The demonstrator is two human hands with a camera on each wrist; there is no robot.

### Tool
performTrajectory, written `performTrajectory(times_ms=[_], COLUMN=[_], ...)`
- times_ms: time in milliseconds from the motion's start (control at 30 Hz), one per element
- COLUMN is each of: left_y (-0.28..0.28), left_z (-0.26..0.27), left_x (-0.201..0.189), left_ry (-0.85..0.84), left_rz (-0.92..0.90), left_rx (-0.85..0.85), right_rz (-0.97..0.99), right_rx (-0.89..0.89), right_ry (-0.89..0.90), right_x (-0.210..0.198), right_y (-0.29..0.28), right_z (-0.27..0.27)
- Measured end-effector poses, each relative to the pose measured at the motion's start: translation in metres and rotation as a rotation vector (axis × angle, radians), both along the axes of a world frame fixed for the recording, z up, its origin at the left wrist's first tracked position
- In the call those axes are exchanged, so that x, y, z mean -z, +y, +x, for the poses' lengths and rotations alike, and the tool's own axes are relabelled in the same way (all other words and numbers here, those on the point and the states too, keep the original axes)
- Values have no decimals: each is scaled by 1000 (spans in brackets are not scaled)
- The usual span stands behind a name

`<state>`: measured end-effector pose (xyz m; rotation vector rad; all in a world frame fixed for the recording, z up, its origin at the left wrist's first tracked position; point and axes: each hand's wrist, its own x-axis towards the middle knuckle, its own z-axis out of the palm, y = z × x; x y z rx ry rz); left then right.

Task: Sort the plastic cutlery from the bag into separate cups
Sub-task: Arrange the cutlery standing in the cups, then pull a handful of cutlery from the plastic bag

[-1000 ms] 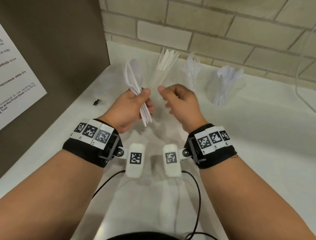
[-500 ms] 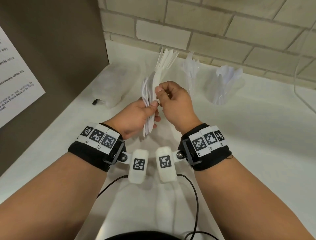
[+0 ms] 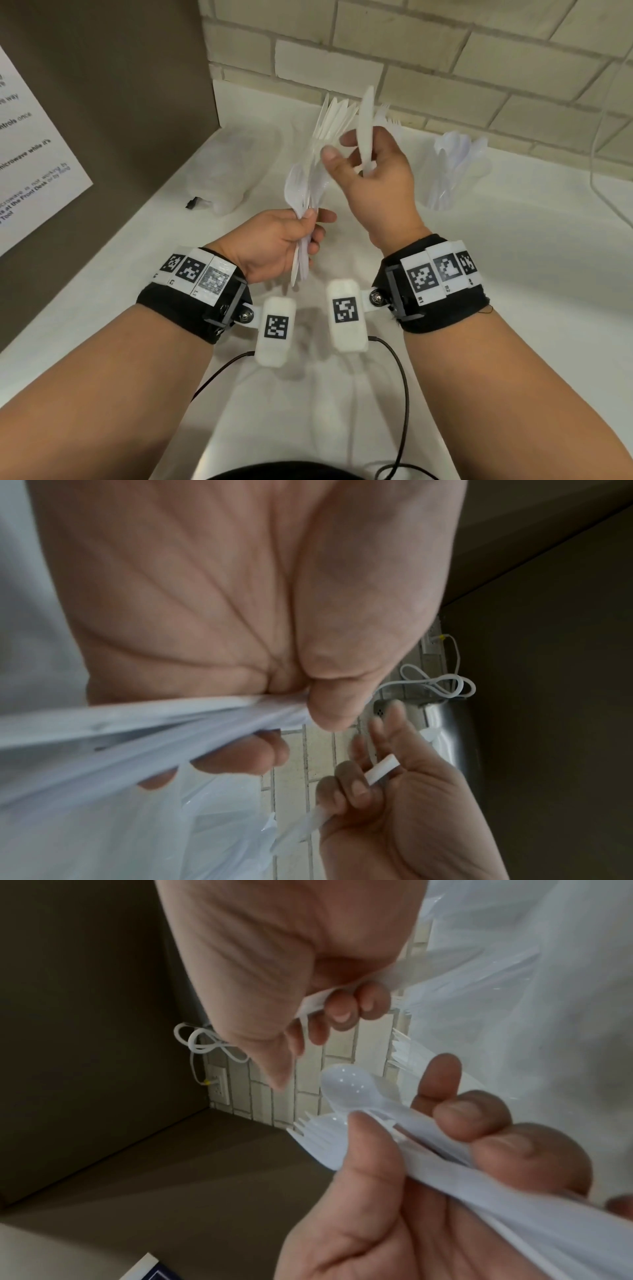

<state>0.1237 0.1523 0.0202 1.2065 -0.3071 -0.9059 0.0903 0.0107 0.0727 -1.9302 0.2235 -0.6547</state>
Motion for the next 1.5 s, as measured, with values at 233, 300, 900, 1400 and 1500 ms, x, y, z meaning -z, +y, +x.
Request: performTrajectory(times_ms=[233,300,900,1400,1500], left_y=[1,1,3,7,11], left_z=[-3,-4,6,49,52], left_x=[-1,0,7,13,18], left_ry=[-82,-127,-117,101,142], left_rz=[64,98,281,87,25], left_rx=[12,13,-55,-192,-169], right_rz=[-211,-177,385,103,98], right_rx=[-174,-175,-28,1,0], right_ry=[252,244,89,-128,14], right_x=[-2,-4,-31,-3,15], right_y=[0,-1,-28,-48,-52], right_z=[1,0,35,198,209])
